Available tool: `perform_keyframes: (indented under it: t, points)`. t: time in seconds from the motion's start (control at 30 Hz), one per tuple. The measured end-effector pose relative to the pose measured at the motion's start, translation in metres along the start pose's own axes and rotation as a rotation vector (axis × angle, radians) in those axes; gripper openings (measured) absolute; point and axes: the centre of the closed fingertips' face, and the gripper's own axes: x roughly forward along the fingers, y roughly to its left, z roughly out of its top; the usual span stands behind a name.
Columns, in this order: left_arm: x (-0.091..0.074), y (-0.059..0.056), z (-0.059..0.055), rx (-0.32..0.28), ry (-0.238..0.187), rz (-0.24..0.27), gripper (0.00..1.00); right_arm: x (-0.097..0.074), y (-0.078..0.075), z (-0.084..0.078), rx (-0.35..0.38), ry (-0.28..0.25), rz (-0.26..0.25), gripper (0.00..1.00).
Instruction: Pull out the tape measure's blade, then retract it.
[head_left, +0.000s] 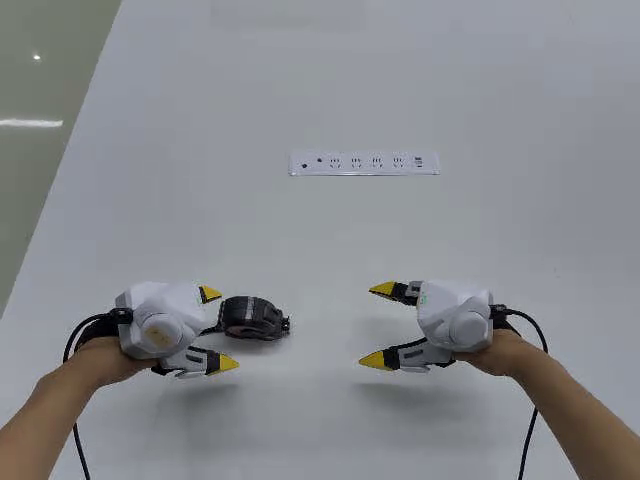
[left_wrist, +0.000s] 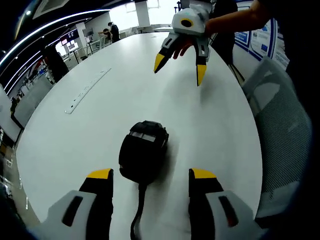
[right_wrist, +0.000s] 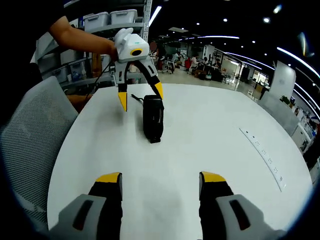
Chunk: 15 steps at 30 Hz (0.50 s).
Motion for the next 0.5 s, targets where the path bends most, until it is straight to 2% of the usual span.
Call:
perform_keyframes:
  t: [0.23,0.33,0.5]
  points:
    - [0.006,0.008,0.000,0.063,0.007,-0.025,0.48,0.016,-0.006,0.002,-0.041,0.017,0.004,0.55]
    - [0.009,0.006,-0.001,0.097,0.029,-0.050,0.46,0.023,-0.005,0.005,-0.044,0.015,0.018,0.54]
    - [0.014,0.008,-0.002,0.133,0.053,-0.064,0.43,0.035,-0.005,0.008,-0.048,0.017,0.036,0.50]
